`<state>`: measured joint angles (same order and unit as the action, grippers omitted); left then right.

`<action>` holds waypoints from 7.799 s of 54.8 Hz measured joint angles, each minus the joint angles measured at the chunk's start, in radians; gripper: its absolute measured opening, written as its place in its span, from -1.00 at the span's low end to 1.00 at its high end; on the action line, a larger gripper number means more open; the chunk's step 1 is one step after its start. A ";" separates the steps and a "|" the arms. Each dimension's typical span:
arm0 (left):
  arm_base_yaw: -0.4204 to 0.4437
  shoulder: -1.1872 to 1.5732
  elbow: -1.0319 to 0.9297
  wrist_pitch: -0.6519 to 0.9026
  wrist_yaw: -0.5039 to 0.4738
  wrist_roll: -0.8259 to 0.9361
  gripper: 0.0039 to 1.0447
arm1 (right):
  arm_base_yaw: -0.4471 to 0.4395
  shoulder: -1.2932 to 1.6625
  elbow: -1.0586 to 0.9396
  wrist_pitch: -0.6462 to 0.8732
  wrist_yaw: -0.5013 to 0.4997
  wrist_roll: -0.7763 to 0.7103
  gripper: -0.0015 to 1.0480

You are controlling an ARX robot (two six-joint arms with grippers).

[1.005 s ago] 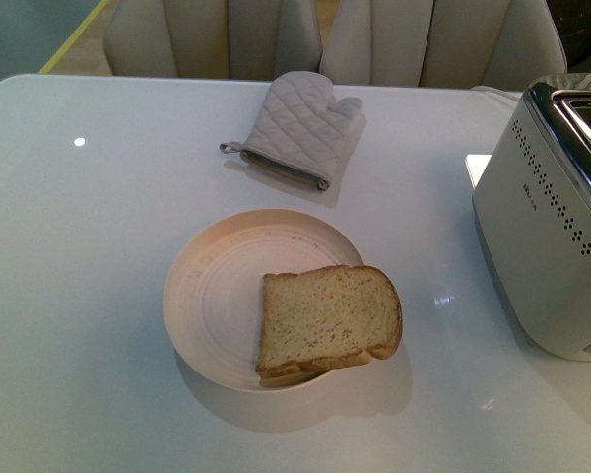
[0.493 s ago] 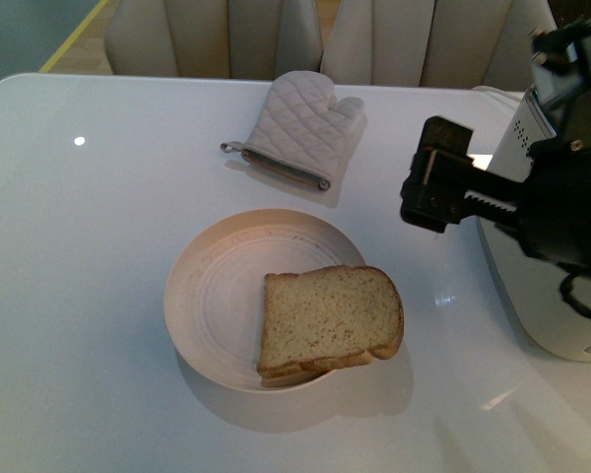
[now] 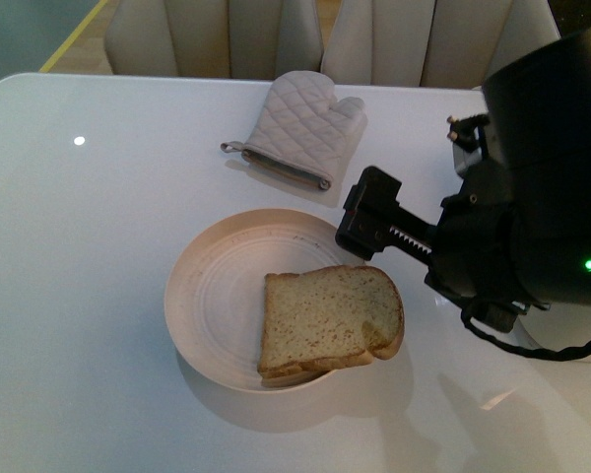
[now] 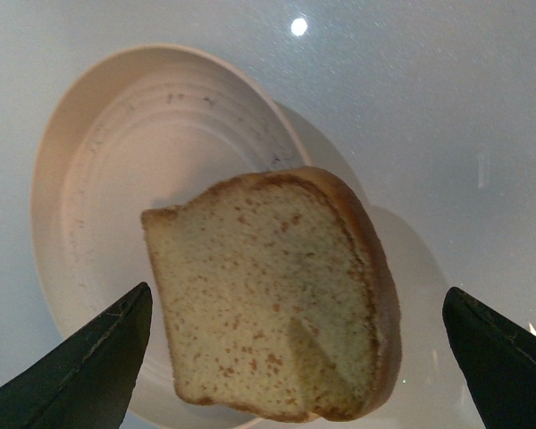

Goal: Put bread into toaster

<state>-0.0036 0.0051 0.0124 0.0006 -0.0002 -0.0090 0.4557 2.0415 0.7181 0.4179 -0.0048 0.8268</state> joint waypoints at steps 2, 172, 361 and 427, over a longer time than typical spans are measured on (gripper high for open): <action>0.000 0.000 0.000 0.000 0.000 0.000 0.86 | -0.001 0.012 0.002 0.002 -0.010 0.013 0.83; 0.000 0.000 0.000 0.000 0.000 0.000 0.86 | -0.271 -0.670 0.193 -0.509 0.275 -0.826 -0.93; 0.000 0.000 0.000 0.000 0.000 0.000 0.86 | -0.454 -1.884 -0.700 -0.260 0.006 -0.824 -0.96; 0.000 0.000 0.000 0.000 0.000 0.000 0.86 | -0.454 -2.036 -0.700 -0.415 0.006 -0.824 0.83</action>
<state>-0.0036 0.0051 0.0124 0.0002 -0.0002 -0.0086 0.0017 0.0059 0.0181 0.0032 0.0017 0.0029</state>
